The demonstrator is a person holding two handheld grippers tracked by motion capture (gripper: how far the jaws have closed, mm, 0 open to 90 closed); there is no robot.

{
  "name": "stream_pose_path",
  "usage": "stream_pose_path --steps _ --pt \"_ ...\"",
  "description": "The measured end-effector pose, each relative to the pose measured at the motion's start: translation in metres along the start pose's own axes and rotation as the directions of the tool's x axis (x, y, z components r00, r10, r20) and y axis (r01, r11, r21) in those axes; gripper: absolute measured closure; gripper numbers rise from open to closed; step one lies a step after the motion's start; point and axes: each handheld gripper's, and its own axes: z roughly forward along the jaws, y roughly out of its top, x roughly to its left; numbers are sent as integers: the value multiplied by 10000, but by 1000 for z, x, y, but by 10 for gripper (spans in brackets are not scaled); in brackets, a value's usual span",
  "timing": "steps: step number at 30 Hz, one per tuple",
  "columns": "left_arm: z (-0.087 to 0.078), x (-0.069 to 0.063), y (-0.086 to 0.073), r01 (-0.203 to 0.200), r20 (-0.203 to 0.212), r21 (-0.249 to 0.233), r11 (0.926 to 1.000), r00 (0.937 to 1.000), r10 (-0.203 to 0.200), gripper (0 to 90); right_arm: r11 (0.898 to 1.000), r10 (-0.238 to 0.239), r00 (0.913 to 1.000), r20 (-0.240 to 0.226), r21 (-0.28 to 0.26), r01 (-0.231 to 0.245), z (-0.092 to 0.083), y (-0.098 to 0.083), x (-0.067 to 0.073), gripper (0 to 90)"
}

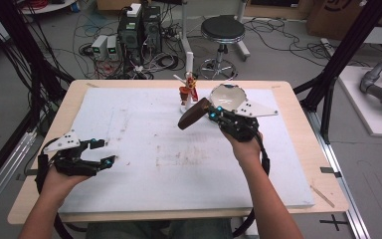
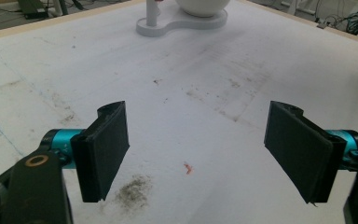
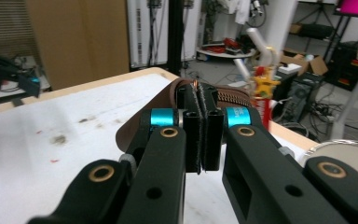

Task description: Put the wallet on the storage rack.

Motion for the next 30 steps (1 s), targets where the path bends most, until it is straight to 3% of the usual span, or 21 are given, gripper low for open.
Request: stream_pose_path --steps 6,11,30 --pt "-2 -1 0 4 -79 15 10000 10000 -4 218 9999 164 9985 523 20 -165 -5 1 -21 900" --pt "-3 0 -1 26 -122 2 10000 9999 -26 218 9989 434 9915 1223 130 -454 -9 0 -45 900" --pt "-5 -1 -2 -5 -88 98 10000 10000 6 218 9975 541 9712 2320 320 -633 -7 0 -77 900"
